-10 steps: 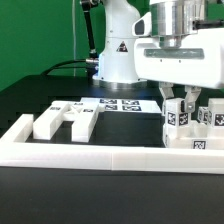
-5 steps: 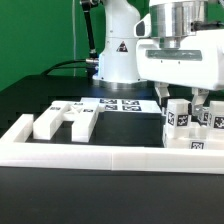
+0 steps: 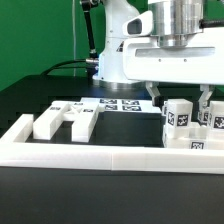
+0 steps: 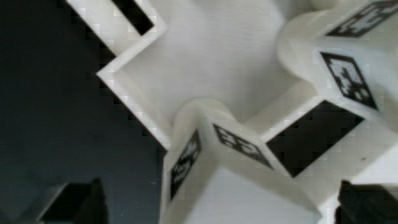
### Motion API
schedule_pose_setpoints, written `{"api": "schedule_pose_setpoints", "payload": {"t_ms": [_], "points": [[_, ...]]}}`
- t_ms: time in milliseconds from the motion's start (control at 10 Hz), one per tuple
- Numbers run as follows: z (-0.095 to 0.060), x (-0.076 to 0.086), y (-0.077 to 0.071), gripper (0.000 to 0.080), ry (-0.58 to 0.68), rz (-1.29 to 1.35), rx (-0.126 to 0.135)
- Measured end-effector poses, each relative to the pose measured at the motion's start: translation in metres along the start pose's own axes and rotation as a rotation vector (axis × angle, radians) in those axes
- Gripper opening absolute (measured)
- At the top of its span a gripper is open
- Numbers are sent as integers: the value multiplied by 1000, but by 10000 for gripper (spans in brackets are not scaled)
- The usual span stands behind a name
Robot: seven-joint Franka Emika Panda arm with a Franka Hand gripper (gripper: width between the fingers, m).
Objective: Assemble chair
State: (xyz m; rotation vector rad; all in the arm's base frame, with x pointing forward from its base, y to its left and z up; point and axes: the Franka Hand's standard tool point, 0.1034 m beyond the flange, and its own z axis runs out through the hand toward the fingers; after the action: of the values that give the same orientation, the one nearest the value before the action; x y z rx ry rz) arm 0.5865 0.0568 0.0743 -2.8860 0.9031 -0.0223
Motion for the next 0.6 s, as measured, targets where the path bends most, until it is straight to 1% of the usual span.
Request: {"api": "schedule_pose_setpoints", "payload": {"t_ms": [200, 400, 600], "points": [[0, 0, 0, 648, 0, -110, 0], [1, 2, 1, 648, 3, -298, -11], [1, 4, 1, 648, 7, -457, -28]]}}
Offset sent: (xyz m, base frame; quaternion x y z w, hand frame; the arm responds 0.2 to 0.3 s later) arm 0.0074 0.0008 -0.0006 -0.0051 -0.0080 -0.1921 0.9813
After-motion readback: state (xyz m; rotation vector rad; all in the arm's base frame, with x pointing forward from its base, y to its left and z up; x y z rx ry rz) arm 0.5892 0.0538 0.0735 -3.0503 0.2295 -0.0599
